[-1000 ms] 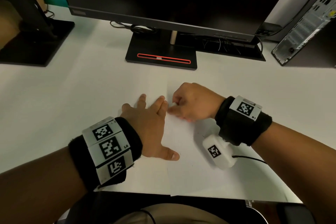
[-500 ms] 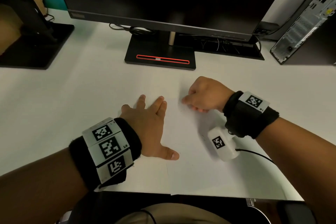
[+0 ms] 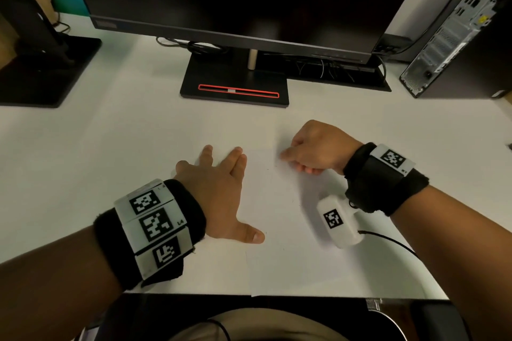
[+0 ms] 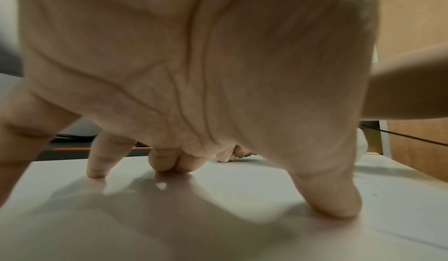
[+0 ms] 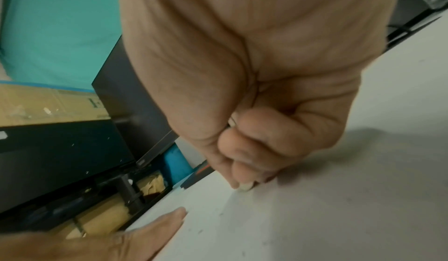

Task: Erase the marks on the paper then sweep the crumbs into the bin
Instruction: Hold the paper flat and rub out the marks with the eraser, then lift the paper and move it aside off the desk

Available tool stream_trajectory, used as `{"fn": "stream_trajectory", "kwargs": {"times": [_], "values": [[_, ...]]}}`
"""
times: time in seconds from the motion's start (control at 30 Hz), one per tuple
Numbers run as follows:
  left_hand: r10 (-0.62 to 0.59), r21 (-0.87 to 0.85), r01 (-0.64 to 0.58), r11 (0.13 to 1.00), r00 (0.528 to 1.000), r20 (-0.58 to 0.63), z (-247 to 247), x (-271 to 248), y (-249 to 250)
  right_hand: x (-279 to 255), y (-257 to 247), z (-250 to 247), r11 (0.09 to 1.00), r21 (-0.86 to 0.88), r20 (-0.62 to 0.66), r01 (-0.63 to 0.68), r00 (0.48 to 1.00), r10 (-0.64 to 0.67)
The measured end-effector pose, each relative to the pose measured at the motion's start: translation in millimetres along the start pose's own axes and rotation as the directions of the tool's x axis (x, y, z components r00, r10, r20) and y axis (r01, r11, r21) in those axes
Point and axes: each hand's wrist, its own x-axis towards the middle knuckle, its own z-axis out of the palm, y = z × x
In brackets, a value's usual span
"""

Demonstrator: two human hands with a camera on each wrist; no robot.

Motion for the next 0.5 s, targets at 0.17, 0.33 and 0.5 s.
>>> {"fn": "stream_trajectory", "kwargs": {"times": [0.17,0.33,0.5], "values": [[0.035,0.017,-0.035,0.999,0.999,-0.018,-12.5,-1.8,-5.5,-21.1,36.4,-27.9,0.929,0.361,0.009,-0.078,0.997,0.080],[0.073,-0.117,-0.095,0.989,0.981,-0.178,-43.6,18.6,-23.6,-62.6,97.4,-52.0,0.834,0.532,-0.116,-0.147,0.963,0.244],[0.056,-0.129,-0.084,0.988,0.977,-0.207,-41.8,33.6,-22.5,-90.0,133.1,-44.2,0.865,0.461,-0.121,-0.197,0.952,0.282]]}}
